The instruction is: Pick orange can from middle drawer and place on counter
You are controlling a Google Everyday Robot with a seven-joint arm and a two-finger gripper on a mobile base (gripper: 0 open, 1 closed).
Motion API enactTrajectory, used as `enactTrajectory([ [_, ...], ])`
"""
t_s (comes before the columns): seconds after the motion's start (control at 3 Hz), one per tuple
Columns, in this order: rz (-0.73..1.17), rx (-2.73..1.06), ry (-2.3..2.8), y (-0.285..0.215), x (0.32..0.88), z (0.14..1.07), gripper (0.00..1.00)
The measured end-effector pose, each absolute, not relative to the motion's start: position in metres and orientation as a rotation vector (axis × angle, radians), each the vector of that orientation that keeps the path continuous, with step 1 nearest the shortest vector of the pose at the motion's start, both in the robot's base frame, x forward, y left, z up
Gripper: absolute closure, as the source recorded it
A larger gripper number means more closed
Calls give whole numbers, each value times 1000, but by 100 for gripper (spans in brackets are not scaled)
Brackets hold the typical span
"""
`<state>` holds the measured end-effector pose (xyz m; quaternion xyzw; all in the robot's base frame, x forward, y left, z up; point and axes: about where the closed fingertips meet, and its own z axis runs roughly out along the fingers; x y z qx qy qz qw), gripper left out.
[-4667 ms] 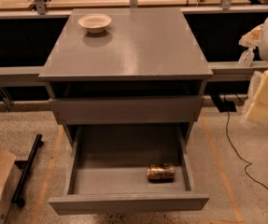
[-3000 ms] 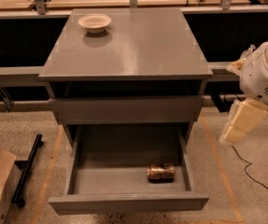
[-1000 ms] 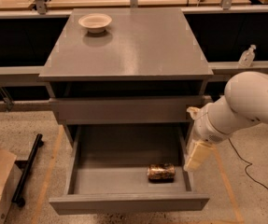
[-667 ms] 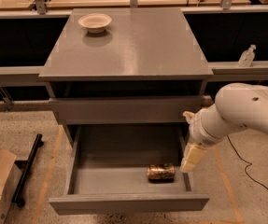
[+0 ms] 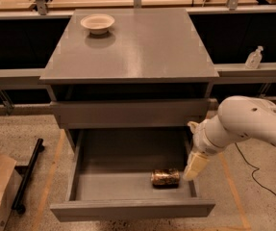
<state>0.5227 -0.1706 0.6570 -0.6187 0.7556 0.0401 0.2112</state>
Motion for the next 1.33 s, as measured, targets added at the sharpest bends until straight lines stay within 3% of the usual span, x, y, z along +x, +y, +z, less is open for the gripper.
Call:
enactTrajectory([
  [1.33,147,-1731,2109,-128,579,529,0],
])
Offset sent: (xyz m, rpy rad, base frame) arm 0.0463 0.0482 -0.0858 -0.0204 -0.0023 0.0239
